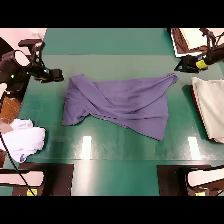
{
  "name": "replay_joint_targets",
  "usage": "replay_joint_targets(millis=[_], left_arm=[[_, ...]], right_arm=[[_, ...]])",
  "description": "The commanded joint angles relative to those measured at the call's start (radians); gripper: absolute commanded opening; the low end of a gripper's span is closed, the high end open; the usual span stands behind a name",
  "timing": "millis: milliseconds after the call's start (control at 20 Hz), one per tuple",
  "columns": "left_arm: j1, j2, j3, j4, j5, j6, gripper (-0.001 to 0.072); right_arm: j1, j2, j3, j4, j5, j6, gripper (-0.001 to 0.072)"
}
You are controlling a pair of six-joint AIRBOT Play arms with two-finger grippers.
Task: Fold the shirts.
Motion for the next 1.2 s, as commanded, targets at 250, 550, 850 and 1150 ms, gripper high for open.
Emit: replay_joint_targets(millis=[250,550,850,1150], left_arm=[[0.031,-0.014,-0.163,-0.116,0.056,0.010,0.0550],[0.031,-0.050,-0.173,-0.222,0.059,0.047,0.0500],[0.032,-0.030,-0.171,-0.244,0.067,0.047,0.0030],[0.031,0.119,-0.166,-0.146,0.094,0.049,0.0031]], right_arm=[[-0.010,0.227,-0.359,0.029,-0.124,-0.025,0.0453],[-0.010,0.291,-0.454,0.033,-0.135,-0.025,0.0453],[-0.045,0.348,-0.566,0.027,-0.078,-0.025,0.0453],[-0.242,0.527,-0.956,0.022,-0.029,-0.024,0.0453]])
